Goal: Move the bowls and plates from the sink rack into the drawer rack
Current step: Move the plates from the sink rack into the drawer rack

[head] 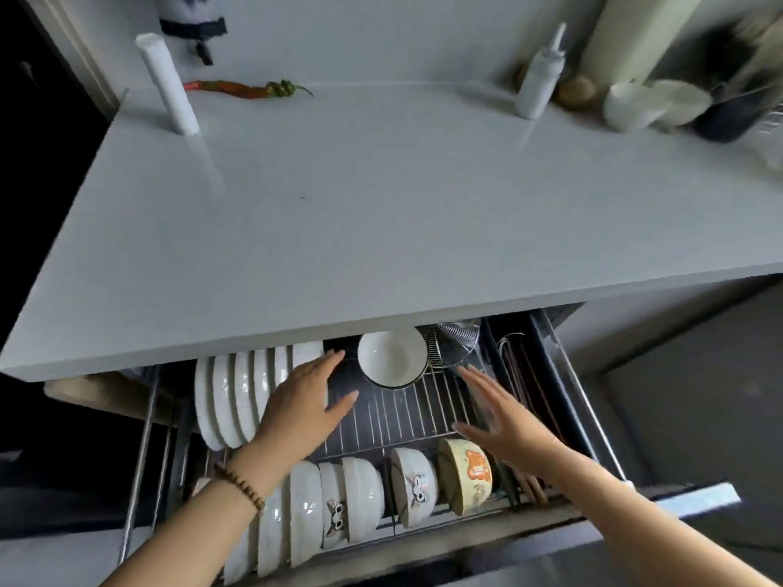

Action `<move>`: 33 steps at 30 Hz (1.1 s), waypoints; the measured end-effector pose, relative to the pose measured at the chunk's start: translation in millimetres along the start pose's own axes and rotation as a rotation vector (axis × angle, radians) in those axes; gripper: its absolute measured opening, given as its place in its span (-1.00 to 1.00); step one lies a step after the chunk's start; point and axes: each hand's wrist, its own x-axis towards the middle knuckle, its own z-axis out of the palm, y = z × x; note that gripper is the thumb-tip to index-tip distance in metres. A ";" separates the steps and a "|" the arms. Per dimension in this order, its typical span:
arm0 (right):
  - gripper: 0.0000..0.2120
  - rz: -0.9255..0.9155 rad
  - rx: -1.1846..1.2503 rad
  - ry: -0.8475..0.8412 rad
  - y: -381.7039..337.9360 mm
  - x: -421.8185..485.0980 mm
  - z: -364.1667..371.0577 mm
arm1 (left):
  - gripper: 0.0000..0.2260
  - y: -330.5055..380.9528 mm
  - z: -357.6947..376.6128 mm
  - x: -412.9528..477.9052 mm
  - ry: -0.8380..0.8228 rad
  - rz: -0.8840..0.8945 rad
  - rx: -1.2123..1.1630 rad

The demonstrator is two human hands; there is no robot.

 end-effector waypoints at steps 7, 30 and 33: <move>-0.21 0.164 -0.164 0.245 82.8 -146.1 -144.3 | -0.12 164.2 24.9 10.5 -0.287 0.321 0.258; -0.26 0.747 -0.039 0.503 447.3 -471.5 -381.6 | -0.37 752.3 271.6 54.2 -0.415 0.936 0.415; -0.26 0.783 0.002 0.487 489.2 -462.3 -392.6 | -0.38 800.5 316.9 77.6 -0.480 0.991 0.435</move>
